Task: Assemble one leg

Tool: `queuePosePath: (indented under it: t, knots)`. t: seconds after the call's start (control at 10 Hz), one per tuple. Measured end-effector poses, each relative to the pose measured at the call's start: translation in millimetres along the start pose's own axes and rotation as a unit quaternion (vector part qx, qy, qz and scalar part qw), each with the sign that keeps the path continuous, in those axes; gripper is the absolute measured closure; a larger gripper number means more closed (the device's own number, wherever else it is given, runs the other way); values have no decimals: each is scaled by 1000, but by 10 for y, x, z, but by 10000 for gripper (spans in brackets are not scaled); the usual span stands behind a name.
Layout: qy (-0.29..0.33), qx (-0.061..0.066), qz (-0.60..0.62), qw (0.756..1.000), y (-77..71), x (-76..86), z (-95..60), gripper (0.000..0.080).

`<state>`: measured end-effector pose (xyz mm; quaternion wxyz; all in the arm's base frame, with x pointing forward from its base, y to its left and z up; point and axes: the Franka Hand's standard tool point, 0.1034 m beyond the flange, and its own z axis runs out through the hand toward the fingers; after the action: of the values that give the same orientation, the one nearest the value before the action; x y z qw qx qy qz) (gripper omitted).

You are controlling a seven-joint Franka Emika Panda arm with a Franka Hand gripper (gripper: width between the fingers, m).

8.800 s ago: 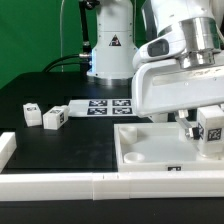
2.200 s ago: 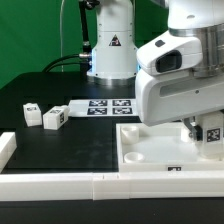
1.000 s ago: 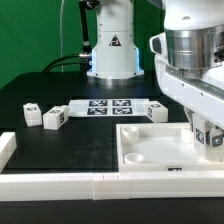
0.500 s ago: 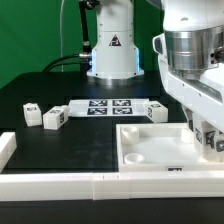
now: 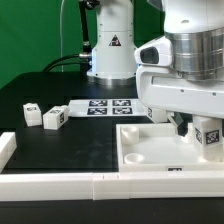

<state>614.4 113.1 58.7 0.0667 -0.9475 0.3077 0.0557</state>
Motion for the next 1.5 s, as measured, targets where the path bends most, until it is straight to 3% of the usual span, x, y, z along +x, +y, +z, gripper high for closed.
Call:
queuePosePath:
  t: [0.2,0.5,0.8,0.9,1.0,1.1,1.3,1.5]
  knots:
    - [-3,-1,-109,994,-5,-3,-15,150]
    - [-13,-3,-268,963,-7,11,-37,150]
    - [-12,-2,-321,947,-6,13,-34,179]
    - [-12,-2,-321,947,-6,13,-34,357]
    - [-12,-2,-312,950,-6,12,-33,357]
    - [-12,-2,-304,953,-6,12,-33,535]
    - [-12,-2,-302,953,-5,13,-33,530]
    - [-11,-3,-134,991,-21,-2,-32,530]
